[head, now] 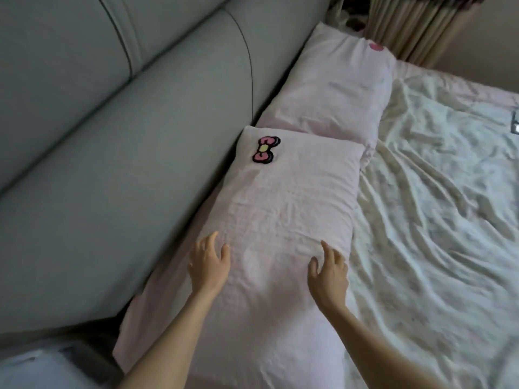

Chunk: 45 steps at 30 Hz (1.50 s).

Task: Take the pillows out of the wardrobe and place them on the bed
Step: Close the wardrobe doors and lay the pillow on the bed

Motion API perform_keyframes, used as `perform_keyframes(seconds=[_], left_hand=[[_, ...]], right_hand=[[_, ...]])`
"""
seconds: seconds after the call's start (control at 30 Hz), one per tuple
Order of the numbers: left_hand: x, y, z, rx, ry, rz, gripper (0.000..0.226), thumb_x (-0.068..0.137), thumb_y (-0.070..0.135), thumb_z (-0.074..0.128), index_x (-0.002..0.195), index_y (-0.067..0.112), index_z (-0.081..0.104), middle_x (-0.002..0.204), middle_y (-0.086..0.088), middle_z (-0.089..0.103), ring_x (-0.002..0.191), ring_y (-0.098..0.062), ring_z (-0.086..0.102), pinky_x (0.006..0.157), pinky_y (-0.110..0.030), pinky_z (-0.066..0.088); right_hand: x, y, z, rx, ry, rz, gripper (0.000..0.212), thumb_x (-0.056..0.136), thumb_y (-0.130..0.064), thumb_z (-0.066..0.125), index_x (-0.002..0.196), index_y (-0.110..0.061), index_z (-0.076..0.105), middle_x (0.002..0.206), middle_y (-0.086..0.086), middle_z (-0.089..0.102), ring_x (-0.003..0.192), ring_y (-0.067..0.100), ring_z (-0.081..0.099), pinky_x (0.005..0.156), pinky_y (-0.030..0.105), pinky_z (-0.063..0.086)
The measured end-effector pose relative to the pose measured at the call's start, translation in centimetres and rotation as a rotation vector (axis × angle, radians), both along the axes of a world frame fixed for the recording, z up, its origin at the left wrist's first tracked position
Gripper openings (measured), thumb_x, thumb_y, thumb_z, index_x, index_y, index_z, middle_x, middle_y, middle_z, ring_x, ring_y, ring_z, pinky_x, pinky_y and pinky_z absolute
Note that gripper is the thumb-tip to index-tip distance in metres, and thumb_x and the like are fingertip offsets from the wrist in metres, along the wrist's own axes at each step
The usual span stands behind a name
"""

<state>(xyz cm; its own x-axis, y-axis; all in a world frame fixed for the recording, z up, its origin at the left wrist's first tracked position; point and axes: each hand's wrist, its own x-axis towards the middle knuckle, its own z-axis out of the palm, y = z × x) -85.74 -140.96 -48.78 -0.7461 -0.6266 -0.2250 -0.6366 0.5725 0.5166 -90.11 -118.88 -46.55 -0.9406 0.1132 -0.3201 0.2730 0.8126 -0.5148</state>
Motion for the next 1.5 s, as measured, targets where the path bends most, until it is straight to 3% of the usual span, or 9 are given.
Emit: perform_keyframes(seconds=[0.23,0.37,0.5,0.63,0.77,0.87,1.03,1.3,1.5], left_hand=[[3.1,-2.0,-4.6,0.197,-0.257,0.06,0.087,0.075,0.057,0.062,0.144,0.028,0.02,0.15,-0.013,0.027,0.135,-0.034,0.027,0.107,-0.05,0.025],[2.2,-4.0,-6.1,0.442,-0.241,0.07,0.109,0.059,0.062,0.063,0.147,0.024,0.012,0.151,-0.011,0.027,0.135,-0.033,0.031,0.111,-0.041,0.023],[-0.5,-3.8,-5.4,0.445,-0.096,0.061,0.062,0.086,0.037,0.059,0.139,0.011,0.036,0.14,-0.016,0.045,0.125,-0.034,0.046,0.101,-0.038,0.037],[-1.8,-3.2,-0.1,0.202,0.022,0.102,0.042,0.095,0.035,0.04,0.117,0.003,0.056,0.114,-0.025,0.062,0.103,-0.04,0.057,0.08,-0.037,0.043],[-2.8,-5.8,4.1,0.077,0.155,-0.009,0.038,0.096,0.033,0.039,0.112,0.004,0.058,0.114,-0.024,0.061,0.101,-0.042,0.056,0.078,-0.04,0.043],[-2.7,-8.3,3.7,-0.016,0.06,-0.06,0.043,0.095,0.038,0.04,0.117,0.005,0.056,0.117,-0.027,0.058,0.106,-0.043,0.053,0.084,-0.043,0.043],[-1.6,-10.7,0.1,-0.074,-0.22,-0.077,0.065,0.088,0.045,0.049,0.144,0.021,0.026,0.143,-0.023,0.033,0.132,-0.036,0.03,0.105,-0.052,0.026],[-2.2,-10.7,-2.7,0.038,-0.136,-0.229,0.069,0.086,0.04,0.057,0.143,0.015,0.028,0.144,-0.02,0.033,0.131,-0.035,0.033,0.107,-0.048,0.029],[-8.9,-11.0,-5.5,0.134,-0.148,-0.251,0.067,0.084,0.047,0.057,0.136,0.008,0.039,0.14,-0.023,0.038,0.129,-0.037,0.037,0.108,-0.043,0.03]], right_hand=[[6.7,1.7,-2.9,-0.023,-0.211,-0.259,0.069,0.088,-0.046,0.05,0.146,-0.027,0.018,0.152,0.018,0.021,0.141,0.03,0.016,0.112,0.049,0.022],[6.9,1.2,-4.6,-0.031,-0.235,-0.308,0.077,0.085,-0.052,0.049,0.147,-0.021,0.015,0.149,0.016,0.03,0.136,0.033,0.029,0.108,0.049,0.027],[4.9,-1.1,-3.6,-0.072,-0.099,-0.435,0.047,0.079,-0.034,0.05,0.117,-0.008,0.049,0.115,0.018,0.06,0.106,0.037,0.055,0.084,0.041,0.043],[4.7,-3.3,-0.3,-0.08,0.025,-0.493,0.015,0.087,-0.009,0.046,0.097,0.002,0.049,0.097,0.023,0.06,0.091,0.039,0.056,0.069,0.033,0.031],[5.4,-5.2,2.1,-0.129,0.173,-0.527,0.018,0.088,-0.009,0.045,0.099,0.004,0.049,0.098,0.025,0.059,0.09,0.037,0.055,0.067,0.03,0.025],[7.5,-6.8,1.4,-0.107,0.174,-0.528,0.036,0.084,-0.021,0.04,0.108,0.003,0.05,0.105,0.024,0.057,0.097,0.038,0.054,0.079,0.038,0.04],[9.6,-7.4,-2.7,0.056,-0.421,-0.388,0.049,0.087,-0.032,0.046,0.131,-0.012,0.039,0.128,0.019,0.048,0.12,0.037,0.044,0.097,0.048,0.04],[6.0,-5.7,-2.9,-0.056,-0.035,-0.5,0.056,0.09,-0.034,0.049,0.138,-0.009,0.035,0.141,0.017,0.041,0.131,0.032,0.037,0.11,0.052,0.027],[-1.4,-4.2,-4.6,-0.221,-0.079,-0.467,0.073,0.088,-0.051,0.048,0.144,-0.01,0.024,0.148,0.017,0.032,0.136,0.031,0.03,0.111,0.044,0.027]])
